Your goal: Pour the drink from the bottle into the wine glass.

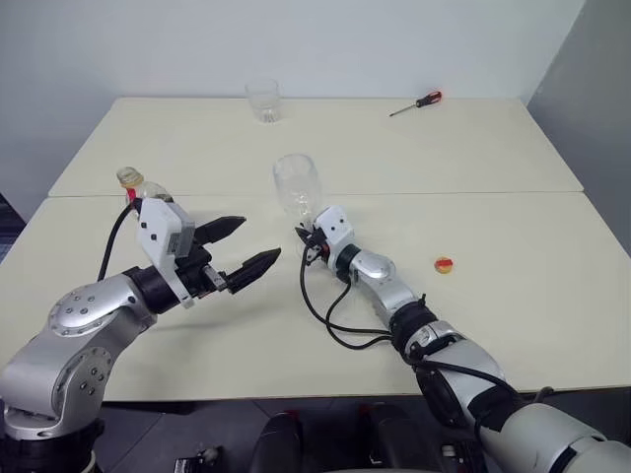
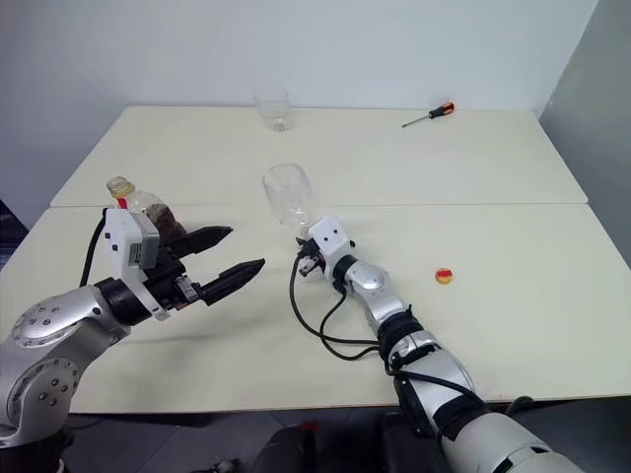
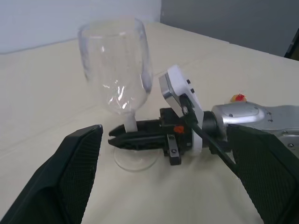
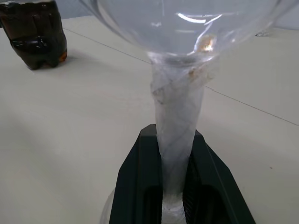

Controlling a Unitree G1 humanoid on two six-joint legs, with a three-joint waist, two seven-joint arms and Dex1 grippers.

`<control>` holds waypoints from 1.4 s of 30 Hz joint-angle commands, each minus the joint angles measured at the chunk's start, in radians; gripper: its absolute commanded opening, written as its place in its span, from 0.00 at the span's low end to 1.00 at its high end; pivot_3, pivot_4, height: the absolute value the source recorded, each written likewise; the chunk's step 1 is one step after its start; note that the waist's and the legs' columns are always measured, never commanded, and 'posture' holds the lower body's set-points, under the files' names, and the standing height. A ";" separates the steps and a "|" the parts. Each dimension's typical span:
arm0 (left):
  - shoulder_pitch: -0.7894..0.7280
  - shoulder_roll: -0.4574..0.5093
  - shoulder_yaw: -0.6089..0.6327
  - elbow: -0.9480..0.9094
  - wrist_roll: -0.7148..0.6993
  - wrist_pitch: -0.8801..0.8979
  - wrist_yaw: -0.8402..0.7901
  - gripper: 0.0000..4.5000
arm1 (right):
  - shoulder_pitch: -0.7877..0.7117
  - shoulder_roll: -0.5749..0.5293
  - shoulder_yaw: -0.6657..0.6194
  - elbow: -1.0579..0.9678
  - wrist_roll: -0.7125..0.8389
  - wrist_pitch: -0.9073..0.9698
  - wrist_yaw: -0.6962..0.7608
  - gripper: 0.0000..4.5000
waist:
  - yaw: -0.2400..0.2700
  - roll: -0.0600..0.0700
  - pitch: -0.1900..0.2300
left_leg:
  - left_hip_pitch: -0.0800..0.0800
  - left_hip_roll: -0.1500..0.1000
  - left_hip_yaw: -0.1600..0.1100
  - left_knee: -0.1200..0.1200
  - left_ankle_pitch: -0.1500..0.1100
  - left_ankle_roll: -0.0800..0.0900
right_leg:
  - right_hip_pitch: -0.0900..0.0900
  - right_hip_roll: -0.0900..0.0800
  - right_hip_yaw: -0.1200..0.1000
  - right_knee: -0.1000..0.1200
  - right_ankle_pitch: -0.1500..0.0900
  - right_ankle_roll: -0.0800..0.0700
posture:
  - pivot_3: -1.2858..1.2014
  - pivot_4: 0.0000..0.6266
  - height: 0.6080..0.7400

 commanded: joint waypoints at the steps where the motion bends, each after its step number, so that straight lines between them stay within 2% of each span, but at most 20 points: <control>1: 0.080 0.018 0.076 -0.050 -0.008 -0.015 -0.008 1.00 | -0.069 0.057 -0.025 0.033 0.001 -0.043 -0.032 0.05 | 0.000 0.000 0.000 | 0.000 0.000 0.000 0.000 0.000 0.000 | 0.000 0.000 0.000 0.000 0.000 0.000 | 0.52 0.24 1.00; 10: 0.254 0.008 0.153 -0.079 0.009 -0.055 -0.010 1.00 | -0.079 0.065 -0.031 0.076 -0.015 -0.074 -0.046 0.05 | 0.001 0.000 0.000 | -0.001 0.000 0.000 0.000 0.000 0.000 | -0.001 -0.001 0.000 0.000 0.000 0.000 | 0.52 0.24 1.00; 25: 0.179 0.024 0.118 -0.047 0.022 -0.074 -0.005 1.00 | -0.088 0.074 -0.056 0.104 -0.008 -0.042 -0.063 0.05 | 0.001 0.000 0.000 | 0.000 0.000 0.000 0.000 0.000 0.000 | 0.000 -0.001 0.000 0.000 0.000 0.000 | 0.52 0.24 1.00; 30: 0.144 0.019 0.100 -0.036 0.032 -0.075 -0.003 1.00 | -0.080 0.070 -0.066 0.103 -0.002 -0.029 -0.047 0.41 | 0.001 0.000 0.000 | -0.001 0.000 0.000 0.000 0.000 0.000 | 0.000 -0.001 0.000 0.000 0.000 0.000 | 0.52 0.24 1.00; 37: 0.130 0.019 0.093 -0.025 0.041 -0.078 -0.010 1.00 | -0.077 0.062 -0.066 0.101 -0.014 -0.030 -0.052 0.96 | 0.001 0.000 0.000 | 0.000 0.000 0.000 0.000 0.000 0.000 | 0.000 0.000 0.000 0.000 0.000 0.000 | 0.52 0.24 1.00; 38: 0.128 0.019 0.092 -0.024 0.043 -0.077 -0.011 1.00 | -0.077 0.061 -0.066 0.100 -0.015 -0.031 -0.052 0.99 | 0.001 0.000 0.000 | 0.000 0.000 0.000 0.000 0.000 0.000 | 0.000 0.000 0.000 0.000 0.000 0.000 | 0.52 0.24 1.00; 42: 0.120 0.013 0.084 -0.020 0.048 -0.078 -0.008 1.00 | -0.072 0.059 -0.063 0.097 -0.018 -0.033 -0.048 0.99 | 0.001 0.000 0.000 | -0.001 0.000 0.000 0.000 0.000 0.000 | 0.000 -0.001 0.000 0.000 0.000 0.000 | 0.52 0.24 1.00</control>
